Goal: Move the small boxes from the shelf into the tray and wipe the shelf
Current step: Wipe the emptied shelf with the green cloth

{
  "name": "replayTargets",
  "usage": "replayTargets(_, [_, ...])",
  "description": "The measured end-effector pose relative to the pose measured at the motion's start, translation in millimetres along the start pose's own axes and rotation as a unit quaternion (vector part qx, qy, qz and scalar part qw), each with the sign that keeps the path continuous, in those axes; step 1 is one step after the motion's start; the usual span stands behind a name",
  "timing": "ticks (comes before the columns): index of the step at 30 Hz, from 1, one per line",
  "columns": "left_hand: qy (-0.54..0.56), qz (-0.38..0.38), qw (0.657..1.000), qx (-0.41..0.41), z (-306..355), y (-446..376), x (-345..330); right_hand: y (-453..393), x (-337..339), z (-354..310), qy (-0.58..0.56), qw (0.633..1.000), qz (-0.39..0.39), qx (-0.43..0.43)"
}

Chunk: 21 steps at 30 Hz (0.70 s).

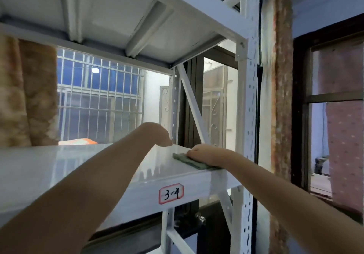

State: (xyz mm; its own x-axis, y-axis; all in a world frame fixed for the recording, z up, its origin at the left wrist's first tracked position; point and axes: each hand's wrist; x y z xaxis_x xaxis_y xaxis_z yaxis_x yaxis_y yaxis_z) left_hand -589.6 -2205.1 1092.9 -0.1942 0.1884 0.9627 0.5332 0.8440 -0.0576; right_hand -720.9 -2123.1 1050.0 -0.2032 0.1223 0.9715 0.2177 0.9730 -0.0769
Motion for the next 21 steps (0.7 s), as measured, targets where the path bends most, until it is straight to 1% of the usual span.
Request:
replayTargets(1, [0.007, -0.002, 1.0, 0.001, -3, 4, 0, 1, 1, 0, -0.005, 1.0, 0.007, 0.024])
replayTargets(3, [0.026, -0.016, 1.0, -0.008, -6, 17, 2, 12, 3, 0, -0.03, 0.997, -0.024, 0.067])
replayTargets(6, [0.061, -0.014, 0.998, -0.021, 4, 44, 8, 27, 9, 8, -0.018, 0.99, -0.067, 0.121])
replayTargets(9, [0.092, 0.049, 0.993, -0.063, 18, 77, 5, 39, 14, 16, -0.023, 0.978, -0.087, 0.189])
replayTargets(12, [0.049, 0.129, 0.984, -0.111, 21, 116, -16, 41, 10, 25, -0.045, 0.965, -0.084, 0.243])
replayTargets(14, [0.023, 0.151, 0.981, -0.119, 17, 136, -32, 38, 7, 25, -0.032, 0.965, -0.073, 0.249])
replayTargets(16, [0.02, 0.157, 0.981, -0.113, 9, 148, -44, 33, 8, 22, -0.027, 0.967, -0.082, 0.241])
replayTargets(21, [0.069, 0.196, 0.974, -0.091, -19, 166, -54, 19, 6, 4, -0.001, 0.969, -0.102, 0.224])
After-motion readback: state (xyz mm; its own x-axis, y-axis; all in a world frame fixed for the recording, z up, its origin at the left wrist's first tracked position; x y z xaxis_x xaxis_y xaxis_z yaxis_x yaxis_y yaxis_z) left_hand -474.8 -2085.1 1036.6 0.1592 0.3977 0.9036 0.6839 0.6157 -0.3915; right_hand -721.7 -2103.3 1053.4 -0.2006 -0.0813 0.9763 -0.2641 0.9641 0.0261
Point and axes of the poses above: each hand's wrist, its own y-axis away from the middle knuckle, its own x-axis out of the back of the hand, z = x × y, and after that the axes turned 2 degrees about -z, right-handed
